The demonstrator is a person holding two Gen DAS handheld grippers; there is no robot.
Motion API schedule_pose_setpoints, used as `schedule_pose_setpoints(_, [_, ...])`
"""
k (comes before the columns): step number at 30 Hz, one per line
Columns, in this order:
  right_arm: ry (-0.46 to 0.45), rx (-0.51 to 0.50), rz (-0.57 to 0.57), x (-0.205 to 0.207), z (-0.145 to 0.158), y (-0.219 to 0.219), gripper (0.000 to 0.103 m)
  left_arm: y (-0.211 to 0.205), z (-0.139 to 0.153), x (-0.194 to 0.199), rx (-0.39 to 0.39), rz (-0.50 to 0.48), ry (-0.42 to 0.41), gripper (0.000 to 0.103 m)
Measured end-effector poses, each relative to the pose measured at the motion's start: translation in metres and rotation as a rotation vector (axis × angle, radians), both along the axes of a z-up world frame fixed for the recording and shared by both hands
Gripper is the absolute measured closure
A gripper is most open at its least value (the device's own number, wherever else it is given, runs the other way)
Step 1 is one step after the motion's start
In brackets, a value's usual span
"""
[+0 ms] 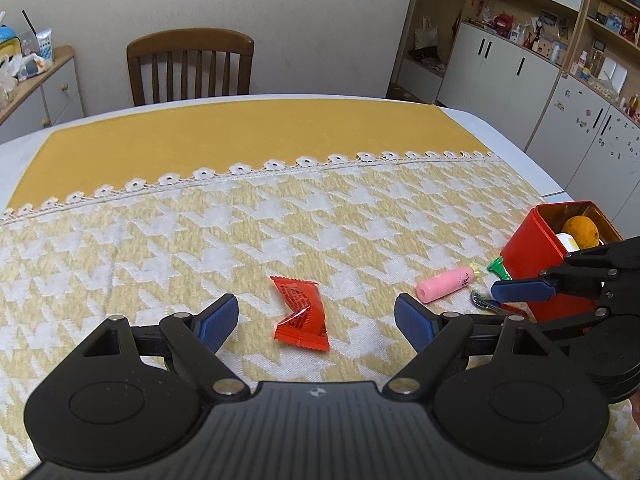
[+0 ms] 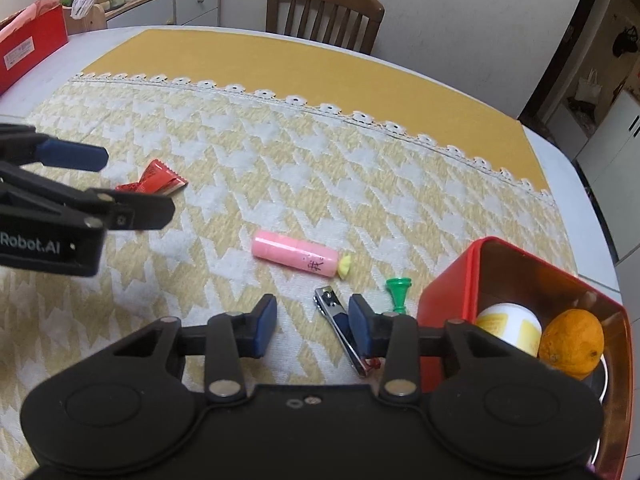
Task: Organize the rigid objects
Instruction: 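Grasp the red candy packet with the left tool while the right tool grasps the nail clipper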
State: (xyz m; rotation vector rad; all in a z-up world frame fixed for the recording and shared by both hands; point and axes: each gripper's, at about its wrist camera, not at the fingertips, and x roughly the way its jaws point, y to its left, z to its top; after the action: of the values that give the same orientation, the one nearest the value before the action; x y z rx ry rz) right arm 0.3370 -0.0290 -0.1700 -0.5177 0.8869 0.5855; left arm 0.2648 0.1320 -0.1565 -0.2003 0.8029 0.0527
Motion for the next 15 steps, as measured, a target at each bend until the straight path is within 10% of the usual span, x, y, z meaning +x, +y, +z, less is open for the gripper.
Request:
schedule_pose_setpoints(6, [0.036, 0.021, -0.024, 0.001, 0.0, -0.005, 0.097, 0.002, -0.008, 0.006, -0.015, -0.002, 0.035, 0.045])
schedule_pose_setpoints(15, [0.035, 0.071, -0.071, -0.013, 0.001, -0.016, 0.099, 0.0, -0.014, 0.009, 0.02, -0.009, 0.054, 0.08])
